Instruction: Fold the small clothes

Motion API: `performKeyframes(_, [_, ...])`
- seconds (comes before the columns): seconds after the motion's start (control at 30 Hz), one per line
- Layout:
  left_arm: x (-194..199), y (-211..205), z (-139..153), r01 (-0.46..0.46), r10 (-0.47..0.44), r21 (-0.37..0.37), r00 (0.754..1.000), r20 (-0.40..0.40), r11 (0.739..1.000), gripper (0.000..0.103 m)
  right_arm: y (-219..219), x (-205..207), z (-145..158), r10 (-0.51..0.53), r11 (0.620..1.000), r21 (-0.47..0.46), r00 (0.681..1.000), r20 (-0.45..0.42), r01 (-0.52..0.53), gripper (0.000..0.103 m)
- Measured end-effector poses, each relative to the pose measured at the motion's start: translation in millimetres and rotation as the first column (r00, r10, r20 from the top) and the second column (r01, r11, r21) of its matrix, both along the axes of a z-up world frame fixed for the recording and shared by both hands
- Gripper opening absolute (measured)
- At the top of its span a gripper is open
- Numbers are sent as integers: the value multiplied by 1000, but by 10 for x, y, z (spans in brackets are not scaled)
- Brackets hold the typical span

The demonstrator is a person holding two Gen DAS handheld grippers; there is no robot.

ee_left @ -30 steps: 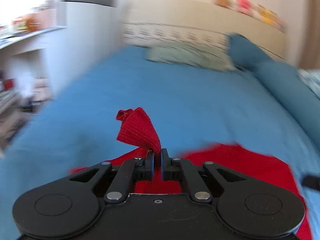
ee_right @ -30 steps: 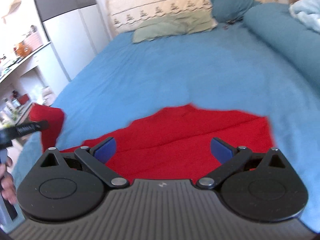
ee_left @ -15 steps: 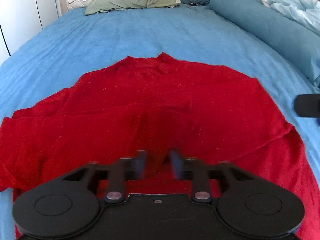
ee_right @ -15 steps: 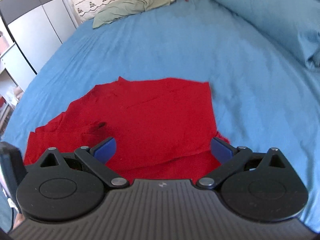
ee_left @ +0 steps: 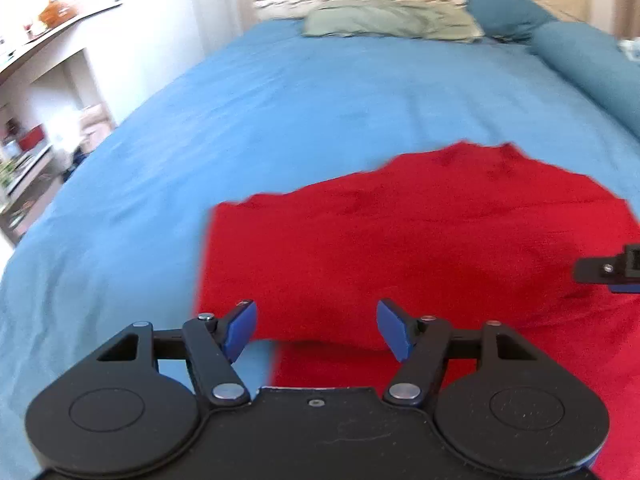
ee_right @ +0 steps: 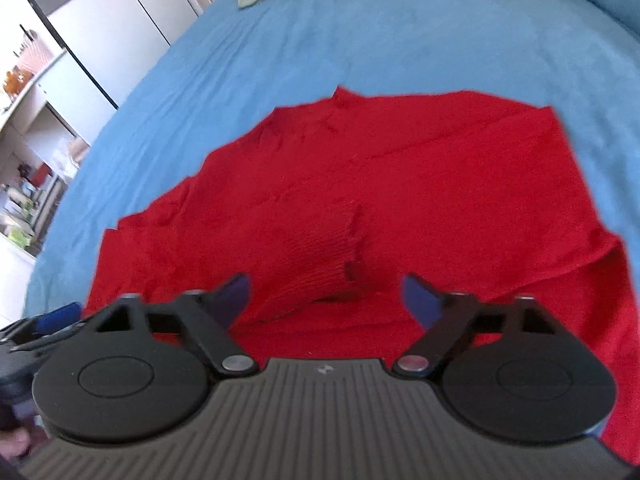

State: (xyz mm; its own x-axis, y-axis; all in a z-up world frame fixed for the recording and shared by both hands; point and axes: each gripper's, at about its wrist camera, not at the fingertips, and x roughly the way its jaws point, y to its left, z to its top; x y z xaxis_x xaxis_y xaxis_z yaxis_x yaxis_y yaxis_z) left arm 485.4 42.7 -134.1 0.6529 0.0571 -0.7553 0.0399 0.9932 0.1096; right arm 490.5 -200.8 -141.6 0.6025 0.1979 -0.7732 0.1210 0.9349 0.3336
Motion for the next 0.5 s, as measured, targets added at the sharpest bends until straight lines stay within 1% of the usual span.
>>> performKeyframes(0.07, [23,148,-52,-21,21,16,1000,-2,1000,70,88,55,-103,-16,1000,-11,1000,-13,16,75])
performKeyframes(0.2, [11,315,-110,-31,31,18,1000,-4,999,70,196,113,-219,-42,998,-37,999,-3,41,68])
performKeyframes(0.27, [-25,365,-132,-35,35,11,999,-13,999,70,264,147,-248,-44,995,-85,999,-16,43,56])
performKeyframes(0.33, [-10,410,-135,-40,40,5,999,-24,999,70,311,169,-253,-40,991,-131,999,-21,37,32])
performKeyframes(0.4, [-57,440,-134,-39,39,5,999,-28,999,70,332,182,-239,-32,990,-138,999,-24,28,28])
performKeyframes(0.5, [-85,505,-115,-30,31,10,999,-30,999,70,344,185,-76,-17,987,-160,1000,17,20,24])
